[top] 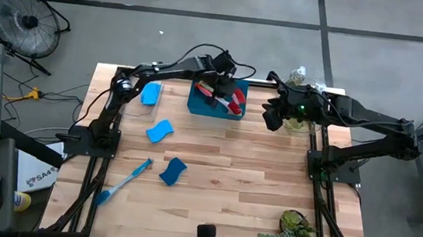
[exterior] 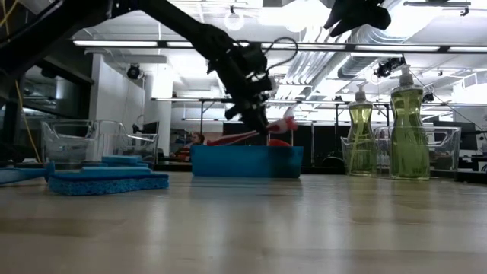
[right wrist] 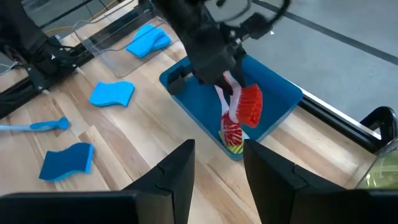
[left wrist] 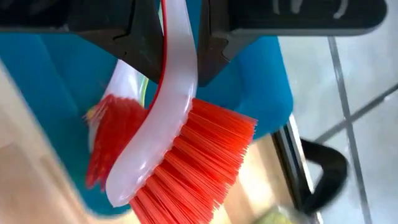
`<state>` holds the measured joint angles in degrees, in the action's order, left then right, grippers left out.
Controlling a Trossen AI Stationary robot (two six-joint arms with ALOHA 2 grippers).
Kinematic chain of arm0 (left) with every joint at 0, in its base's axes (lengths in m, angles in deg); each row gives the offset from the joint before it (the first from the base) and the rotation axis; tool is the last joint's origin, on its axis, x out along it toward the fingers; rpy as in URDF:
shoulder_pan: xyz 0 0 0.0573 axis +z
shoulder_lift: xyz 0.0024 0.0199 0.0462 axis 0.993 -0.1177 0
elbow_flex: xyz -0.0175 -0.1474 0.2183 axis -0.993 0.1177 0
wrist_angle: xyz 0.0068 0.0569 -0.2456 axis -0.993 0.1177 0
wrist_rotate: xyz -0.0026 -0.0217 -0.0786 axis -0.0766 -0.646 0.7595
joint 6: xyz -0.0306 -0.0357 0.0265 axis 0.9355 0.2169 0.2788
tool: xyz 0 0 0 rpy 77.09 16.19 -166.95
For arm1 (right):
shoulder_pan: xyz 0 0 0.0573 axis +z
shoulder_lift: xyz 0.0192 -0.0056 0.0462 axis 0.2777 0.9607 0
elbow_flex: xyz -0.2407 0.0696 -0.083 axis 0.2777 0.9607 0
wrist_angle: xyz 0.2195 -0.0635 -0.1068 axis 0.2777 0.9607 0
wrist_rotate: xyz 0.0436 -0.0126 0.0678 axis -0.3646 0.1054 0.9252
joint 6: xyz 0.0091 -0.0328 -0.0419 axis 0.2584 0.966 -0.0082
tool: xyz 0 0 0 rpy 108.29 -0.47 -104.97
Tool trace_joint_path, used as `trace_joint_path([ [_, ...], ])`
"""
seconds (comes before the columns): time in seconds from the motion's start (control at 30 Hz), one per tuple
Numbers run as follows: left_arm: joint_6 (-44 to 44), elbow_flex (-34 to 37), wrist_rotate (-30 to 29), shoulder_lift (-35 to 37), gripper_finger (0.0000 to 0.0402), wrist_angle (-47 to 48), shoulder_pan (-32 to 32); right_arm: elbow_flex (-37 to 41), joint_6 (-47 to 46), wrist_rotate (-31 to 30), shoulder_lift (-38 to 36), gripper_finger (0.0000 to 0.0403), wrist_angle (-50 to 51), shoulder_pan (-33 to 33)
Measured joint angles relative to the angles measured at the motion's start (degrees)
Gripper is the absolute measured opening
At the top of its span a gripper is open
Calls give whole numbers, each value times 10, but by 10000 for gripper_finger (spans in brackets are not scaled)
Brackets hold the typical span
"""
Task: Pick & Place Kitchen Sink Supplies
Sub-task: Put the red dish brush into the blue bin, then put the bottom blue sponge into the left transparent bin
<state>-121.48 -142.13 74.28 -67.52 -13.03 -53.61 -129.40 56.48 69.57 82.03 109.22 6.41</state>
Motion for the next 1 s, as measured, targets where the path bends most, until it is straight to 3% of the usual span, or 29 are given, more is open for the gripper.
trace_joint_path([
  [0.43,26,0,-17,-23,83,-8,0,0,-11,0,0,130,0,0],
  [1.0,24,0,-2,-23,201,12,0,0,-2,13,0,130,1,0],
])
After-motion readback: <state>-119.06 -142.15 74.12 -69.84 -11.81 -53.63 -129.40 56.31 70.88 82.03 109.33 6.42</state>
